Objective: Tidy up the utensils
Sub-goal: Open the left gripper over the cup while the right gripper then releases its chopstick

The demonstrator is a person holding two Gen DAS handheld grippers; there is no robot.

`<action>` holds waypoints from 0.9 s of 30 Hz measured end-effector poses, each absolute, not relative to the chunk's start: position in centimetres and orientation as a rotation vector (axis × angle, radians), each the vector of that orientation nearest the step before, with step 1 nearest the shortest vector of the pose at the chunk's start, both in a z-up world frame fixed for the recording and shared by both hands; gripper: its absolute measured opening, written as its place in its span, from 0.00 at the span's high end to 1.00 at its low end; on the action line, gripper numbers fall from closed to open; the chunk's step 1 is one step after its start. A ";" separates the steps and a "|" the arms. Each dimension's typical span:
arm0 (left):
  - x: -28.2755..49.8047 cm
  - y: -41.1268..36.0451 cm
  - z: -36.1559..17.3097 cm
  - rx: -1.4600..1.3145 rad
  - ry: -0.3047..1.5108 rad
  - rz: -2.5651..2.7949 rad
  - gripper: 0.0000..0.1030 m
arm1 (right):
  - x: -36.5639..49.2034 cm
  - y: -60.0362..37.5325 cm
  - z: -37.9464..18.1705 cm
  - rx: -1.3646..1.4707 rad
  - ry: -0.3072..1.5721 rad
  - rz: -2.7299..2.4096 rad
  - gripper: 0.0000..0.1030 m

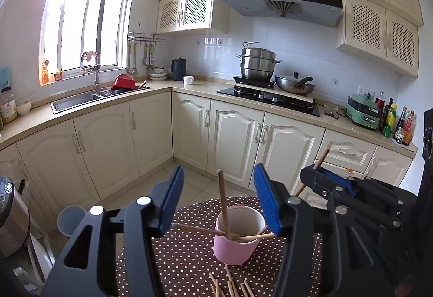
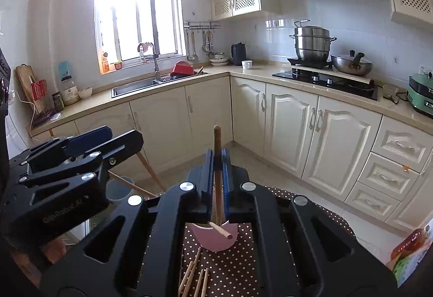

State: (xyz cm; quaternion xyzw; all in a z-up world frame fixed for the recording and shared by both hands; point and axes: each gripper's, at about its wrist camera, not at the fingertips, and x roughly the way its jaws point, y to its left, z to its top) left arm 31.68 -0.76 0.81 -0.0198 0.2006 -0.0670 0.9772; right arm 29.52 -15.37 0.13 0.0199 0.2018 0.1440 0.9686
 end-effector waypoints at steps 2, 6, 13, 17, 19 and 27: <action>31.4 -0.5 0.8 -0.040 0.406 -0.134 0.43 | 29.4 -15.3 0.0 0.037 0.421 0.293 0.94; 30.7 0.0 0.8 -0.034 0.415 -0.125 0.42 | 29.0 -15.3 0.0 0.037 0.429 0.287 0.93; 28.7 1.1 0.9 -0.041 0.419 -0.120 0.42 | 27.4 -15.7 0.0 0.042 0.434 0.283 0.93; 27.1 1.6 0.6 -0.048 0.429 -0.123 0.42 | 25.9 -15.8 0.0 0.042 0.434 0.288 0.93; 26.2 1.8 0.2 -0.048 0.434 -0.121 0.42 | 25.0 -15.9 -0.1 0.041 0.432 0.290 0.93; 23.2 2.0 -3.7 -0.049 0.540 -0.132 0.42 | 21.0 -16.9 -2.3 0.035 0.459 0.282 0.93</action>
